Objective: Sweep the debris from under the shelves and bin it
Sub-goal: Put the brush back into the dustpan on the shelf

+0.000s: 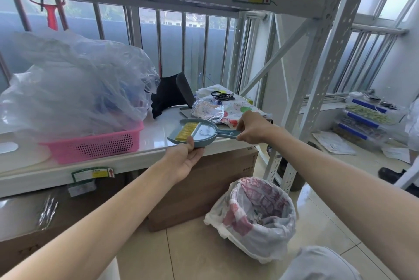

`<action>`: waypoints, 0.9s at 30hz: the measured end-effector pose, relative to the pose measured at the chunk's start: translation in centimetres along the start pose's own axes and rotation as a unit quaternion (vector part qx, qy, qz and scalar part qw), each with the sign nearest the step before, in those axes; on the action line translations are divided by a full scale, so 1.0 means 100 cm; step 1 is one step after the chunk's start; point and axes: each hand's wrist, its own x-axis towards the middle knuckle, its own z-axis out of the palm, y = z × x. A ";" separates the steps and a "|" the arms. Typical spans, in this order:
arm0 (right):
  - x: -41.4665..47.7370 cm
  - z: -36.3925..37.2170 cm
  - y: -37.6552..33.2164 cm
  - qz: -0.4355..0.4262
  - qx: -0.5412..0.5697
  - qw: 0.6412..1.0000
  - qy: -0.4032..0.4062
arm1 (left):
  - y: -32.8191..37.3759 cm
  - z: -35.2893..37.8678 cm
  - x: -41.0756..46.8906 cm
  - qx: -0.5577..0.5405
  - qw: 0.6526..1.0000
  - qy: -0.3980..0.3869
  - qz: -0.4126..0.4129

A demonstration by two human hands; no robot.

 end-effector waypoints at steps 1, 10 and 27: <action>0.006 0.005 -0.002 0.003 0.002 1.000 0.006 | -0.001 -0.002 0.000 -0.001 1.000 0.008 -0.008; 0.048 0.048 -0.019 0.039 0.067 0.996 0.047 | 0.001 -0.003 0.010 -0.024 0.996 0.073 -0.036; 0.058 0.085 -0.052 -0.047 -0.014 0.992 0.116 | 0.014 -0.049 0.036 0.758 0.469 0.063 0.449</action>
